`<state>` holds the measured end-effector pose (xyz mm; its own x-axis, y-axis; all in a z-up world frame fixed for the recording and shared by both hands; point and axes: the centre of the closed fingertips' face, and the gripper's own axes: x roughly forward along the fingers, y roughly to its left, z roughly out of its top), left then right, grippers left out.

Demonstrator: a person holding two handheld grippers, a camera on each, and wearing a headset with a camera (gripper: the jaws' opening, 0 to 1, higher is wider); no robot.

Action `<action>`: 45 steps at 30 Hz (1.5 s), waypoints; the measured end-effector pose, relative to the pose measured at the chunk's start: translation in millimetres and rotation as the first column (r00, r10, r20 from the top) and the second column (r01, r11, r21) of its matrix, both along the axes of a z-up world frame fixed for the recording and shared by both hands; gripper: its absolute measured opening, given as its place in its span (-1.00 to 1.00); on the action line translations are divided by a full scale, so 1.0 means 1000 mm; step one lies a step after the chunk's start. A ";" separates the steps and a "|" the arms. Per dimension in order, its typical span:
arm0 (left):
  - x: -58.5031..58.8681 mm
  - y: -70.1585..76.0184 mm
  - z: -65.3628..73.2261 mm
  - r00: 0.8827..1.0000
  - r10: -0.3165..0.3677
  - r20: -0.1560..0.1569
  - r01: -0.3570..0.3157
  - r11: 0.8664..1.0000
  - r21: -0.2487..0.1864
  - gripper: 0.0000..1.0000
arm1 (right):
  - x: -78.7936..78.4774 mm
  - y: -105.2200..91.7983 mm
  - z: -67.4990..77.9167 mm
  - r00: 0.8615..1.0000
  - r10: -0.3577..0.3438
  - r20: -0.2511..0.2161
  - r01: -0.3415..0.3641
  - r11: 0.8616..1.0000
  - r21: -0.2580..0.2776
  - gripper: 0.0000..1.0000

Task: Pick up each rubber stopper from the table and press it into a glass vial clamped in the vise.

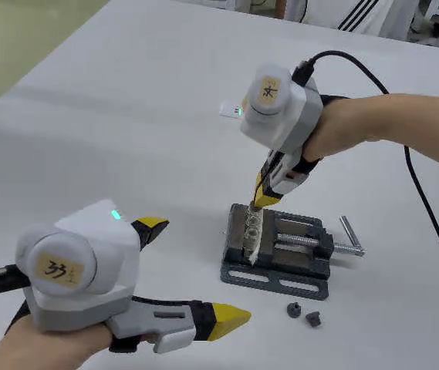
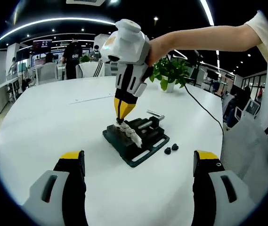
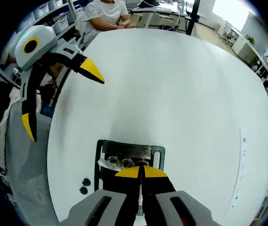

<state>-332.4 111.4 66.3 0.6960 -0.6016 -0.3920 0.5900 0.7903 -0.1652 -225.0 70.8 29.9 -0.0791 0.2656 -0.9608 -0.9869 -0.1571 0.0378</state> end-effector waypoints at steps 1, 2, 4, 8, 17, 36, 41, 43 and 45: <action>-0.001 0.000 0.002 1.000 0.002 0.003 -0.002 1.000 0.003 0.89 | 0.000 0.000 0.000 1.000 -0.002 0.002 0.002 1.000 0.015 -1.00; -0.001 -0.001 0.003 1.000 0.002 0.006 -0.002 1.000 0.005 0.90 | 0.001 0.000 0.000 1.000 -0.002 0.005 0.002 1.000 0.025 -1.00; -0.001 0.000 0.004 1.000 0.001 0.009 -0.001 1.000 0.008 0.90 | 0.001 0.000 0.000 1.000 0.006 0.017 -0.007 0.999 0.044 -1.00; -0.004 -0.004 0.009 1.000 0.001 0.013 -0.001 1.000 0.009 0.90 | -0.002 -0.002 0.000 1.000 -0.002 0.028 0.000 0.998 0.060 -1.00; -0.005 -0.008 0.009 1.000 0.000 0.015 0.000 1.000 0.009 0.90 | 0.001 0.001 0.000 0.999 -0.006 0.039 0.004 0.997 0.076 -1.00; -0.007 -0.003 0.007 1.000 0.003 0.015 -0.003 1.000 0.021 0.90 | -0.004 -0.015 -0.001 0.999 0.002 0.045 -0.006 0.995 0.102 -0.46; -0.008 -0.001 0.009 1.000 0.009 0.016 -0.009 1.000 0.016 0.90 | -0.010 -0.019 -0.003 0.999 -0.003 0.035 -0.002 0.993 0.122 -0.27; -0.008 -0.001 0.009 1.000 0.008 0.016 -0.009 1.000 0.019 0.90 | -0.015 -0.023 -0.005 1.000 0.014 0.019 -0.016 0.994 0.109 -0.20; -0.009 -0.002 0.009 1.000 0.006 0.017 -0.006 1.000 0.020 0.90 | -0.017 -0.027 -0.006 0.999 0.015 0.028 -0.018 0.994 0.104 -0.17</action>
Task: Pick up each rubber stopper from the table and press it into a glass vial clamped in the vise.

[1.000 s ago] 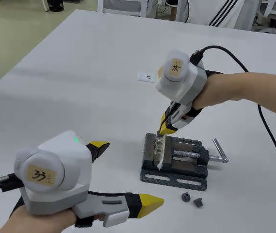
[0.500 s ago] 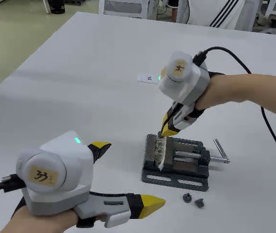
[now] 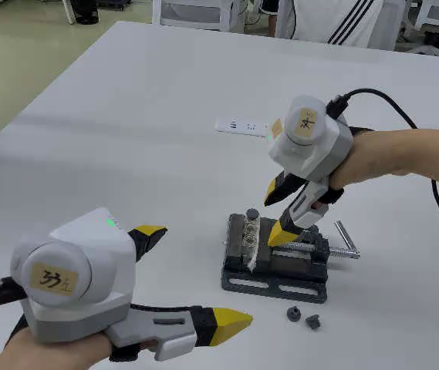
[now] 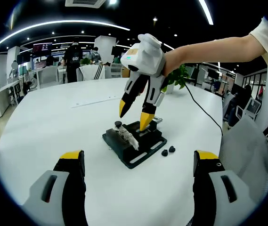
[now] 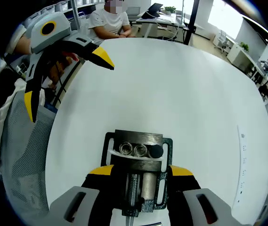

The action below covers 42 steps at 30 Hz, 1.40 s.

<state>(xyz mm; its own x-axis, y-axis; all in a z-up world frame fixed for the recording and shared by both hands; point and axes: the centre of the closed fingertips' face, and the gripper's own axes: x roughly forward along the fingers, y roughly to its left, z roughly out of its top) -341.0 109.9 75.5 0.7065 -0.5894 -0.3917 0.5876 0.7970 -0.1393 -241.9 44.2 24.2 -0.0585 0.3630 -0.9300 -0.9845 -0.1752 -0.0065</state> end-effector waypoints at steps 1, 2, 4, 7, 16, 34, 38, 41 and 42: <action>0.000 0.000 -0.001 1.000 0.000 0.000 0.000 1.000 0.004 0.90 | 0.001 0.000 0.000 1.000 0.000 0.005 0.000 1.000 0.009 -0.16; 0.000 0.001 -0.001 1.000 -0.001 -0.001 0.001 1.000 0.005 0.90 | 0.001 0.000 0.001 1.000 -0.006 0.001 0.006 1.000 0.015 -0.16; -0.001 0.001 -0.002 1.000 -0.002 -0.003 0.002 1.000 0.008 0.90 | 0.000 0.000 0.002 1.000 -0.015 -0.001 0.015 1.000 0.026 -0.17; -0.002 0.001 -0.001 1.000 -0.004 -0.001 0.004 1.000 0.009 0.90 | -0.004 -0.004 0.005 1.000 -0.015 0.003 0.015 0.999 0.032 -0.21; -0.004 -0.001 -0.003 1.000 -0.012 -0.002 0.012 1.000 0.013 0.89 | -0.023 -0.019 0.013 1.000 -0.017 0.013 0.016 0.998 0.067 -0.28; -0.010 -0.010 -0.006 0.999 -0.032 -0.012 0.032 0.999 0.010 0.88 | -0.073 -0.050 0.022 0.999 0.037 0.020 -0.039 0.994 0.103 -0.57; -0.011 -0.012 -0.007 0.999 -0.033 -0.014 0.033 0.999 0.008 0.88 | -0.082 -0.058 0.013 0.999 0.044 0.014 -0.045 0.994 0.101 -0.66; -0.012 -0.011 -0.008 0.999 -0.034 -0.017 0.034 0.999 0.006 0.88 | -0.089 -0.064 0.007 0.999 0.038 -0.001 -0.038 0.995 0.096 -0.71; -0.012 -0.011 -0.008 0.999 -0.034 -0.017 0.034 0.999 0.006 0.88 | -0.091 -0.066 0.005 0.999 0.040 -0.001 -0.040 0.995 0.092 -0.73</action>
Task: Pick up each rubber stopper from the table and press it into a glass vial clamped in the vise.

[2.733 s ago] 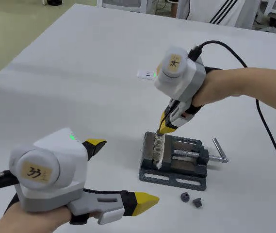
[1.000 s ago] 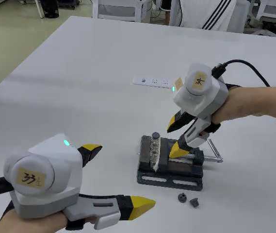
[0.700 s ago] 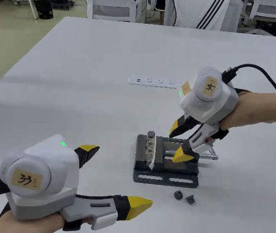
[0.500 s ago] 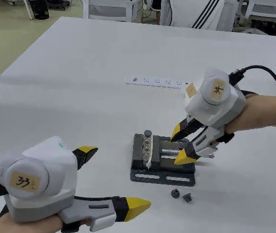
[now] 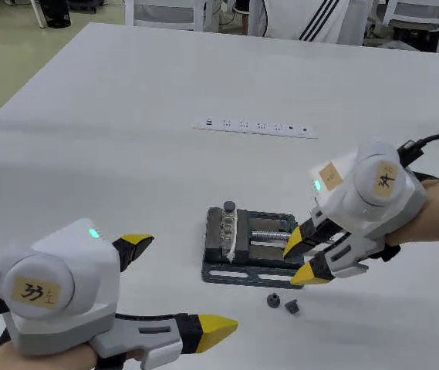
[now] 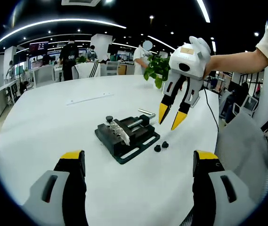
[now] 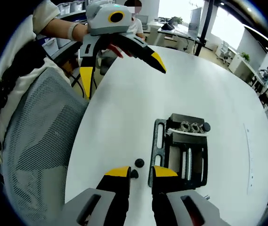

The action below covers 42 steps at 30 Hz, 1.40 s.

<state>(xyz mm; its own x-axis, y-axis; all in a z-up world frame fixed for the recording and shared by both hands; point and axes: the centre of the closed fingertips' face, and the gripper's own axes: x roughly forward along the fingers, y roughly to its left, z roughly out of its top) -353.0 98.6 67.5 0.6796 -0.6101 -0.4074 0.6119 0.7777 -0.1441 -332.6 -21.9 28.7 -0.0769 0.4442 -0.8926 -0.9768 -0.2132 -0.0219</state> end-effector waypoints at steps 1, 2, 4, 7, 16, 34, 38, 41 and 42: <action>0.000 0.000 0.000 1.000 0.001 0.000 -0.001 1.000 -0.002 0.88 | -0.002 -0.003 -0.003 1.000 -0.002 -0.003 0.002 1.000 -0.003 -0.74; -0.001 0.000 -0.001 1.000 0.002 -0.002 -0.002 1.000 -0.003 0.88 | -0.004 -0.005 -0.005 1.000 -0.018 -0.015 0.018 1.000 -0.007 -0.75; -0.002 0.000 -0.001 1.000 0.003 -0.003 -0.003 1.000 -0.003 0.88 | -0.006 -0.008 -0.010 0.998 -0.054 -0.039 0.054 0.999 -0.005 -0.77; -0.003 0.000 -0.003 1.000 0.003 -0.007 -0.003 1.000 -0.004 0.88 | -0.011 -0.013 -0.017 0.995 -0.088 -0.055 0.087 0.996 -0.016 -0.79; -0.006 -0.004 -0.005 1.000 -0.004 -0.016 0.004 1.000 -0.005 0.88 | -0.007 -0.020 -0.035 0.998 -0.067 -0.016 0.067 0.998 -0.016 -0.89; -0.007 0.000 -0.010 1.000 0.006 -0.031 -0.006 1.000 -0.005 0.87 | -0.009 -0.013 -0.049 0.997 0.080 0.024 -0.078 0.996 -0.051 -0.96; -0.009 0.000 -0.011 0.999 0.008 -0.034 -0.008 1.000 -0.006 0.86 | -0.008 -0.014 -0.051 0.996 0.081 0.023 -0.080 0.995 -0.056 -0.98; -0.009 0.001 -0.012 0.999 0.009 -0.037 -0.010 1.000 -0.005 0.86 | -0.006 -0.014 -0.052 0.996 0.084 0.020 -0.083 0.995 -0.059 -1.00; -0.009 0.001 -0.012 0.999 0.009 -0.037 -0.010 1.000 -0.006 0.86 | -0.007 -0.014 -0.053 0.996 0.086 0.015 -0.085 0.995 -0.060 -1.00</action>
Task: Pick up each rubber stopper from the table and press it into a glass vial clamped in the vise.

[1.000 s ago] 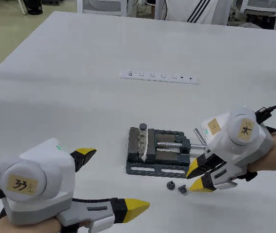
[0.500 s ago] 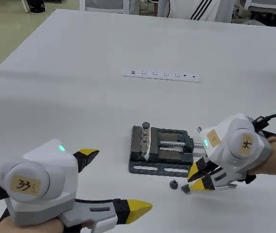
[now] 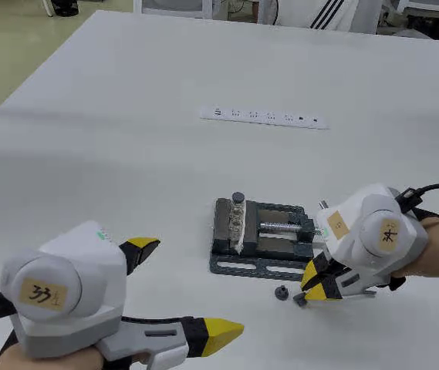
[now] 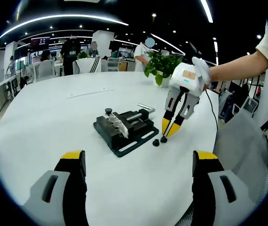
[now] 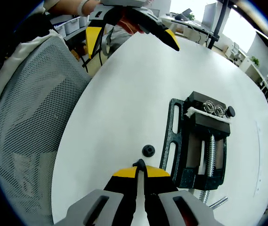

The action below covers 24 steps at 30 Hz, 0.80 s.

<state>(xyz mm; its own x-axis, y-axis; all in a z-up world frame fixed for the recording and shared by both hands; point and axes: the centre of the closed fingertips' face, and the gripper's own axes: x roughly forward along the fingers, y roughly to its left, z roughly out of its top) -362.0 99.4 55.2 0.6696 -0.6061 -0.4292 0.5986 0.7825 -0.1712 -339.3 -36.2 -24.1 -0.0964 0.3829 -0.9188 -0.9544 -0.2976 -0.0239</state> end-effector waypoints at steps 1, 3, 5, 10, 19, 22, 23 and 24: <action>0.000 0.000 0.000 1.000 0.001 -0.001 -0.001 1.000 -0.001 0.86 | 0.000 0.000 -0.001 1.000 0.006 0.004 -0.006 1.000 0.000 -1.00; 0.000 0.000 0.000 1.000 0.002 0.000 -0.002 1.000 -0.001 0.86 | 0.001 0.000 -0.001 1.000 0.014 0.011 -0.013 1.000 -0.005 -1.00; 0.001 0.001 0.000 1.000 0.003 -0.001 -0.003 1.000 -0.003 0.86 | 0.001 0.001 -0.001 1.000 0.013 0.011 -0.013 1.000 0.000 -1.00; 0.000 -0.001 0.000 1.000 0.003 0.000 -0.003 1.000 -0.003 0.86 | 0.003 -0.001 -0.001 1.000 0.022 0.022 -0.022 1.000 -0.006 -1.00; 0.000 -0.002 0.001 1.000 0.005 0.001 -0.005 1.000 -0.006 0.86 | 0.003 0.000 0.001 0.999 -0.030 0.044 0.029 0.999 0.027 -1.00; 0.001 -0.003 0.002 1.000 0.001 0.001 -0.001 1.000 -0.006 0.85 | 0.001 0.003 0.004 0.998 -0.041 0.047 0.039 0.998 0.040 -1.00; 0.001 -0.004 0.002 1.000 0.000 0.001 0.000 1.000 -0.007 0.85 | 0.001 0.004 0.006 0.998 -0.041 0.054 0.039 0.998 0.048 -1.00; 0.002 -0.004 0.003 1.000 0.000 0.003 0.000 1.000 -0.007 0.85 | 0.003 0.007 0.010 0.996 -0.041 0.074 0.036 0.997 0.065 -1.00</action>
<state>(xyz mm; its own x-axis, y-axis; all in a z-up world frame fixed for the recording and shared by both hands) -360.1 95.0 58.0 0.6709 -0.6092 -0.4228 0.5994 0.7812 -0.1745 -336.1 -29.1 -14.0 -0.0117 0.4427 -0.8966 -0.9599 -0.2561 -0.1139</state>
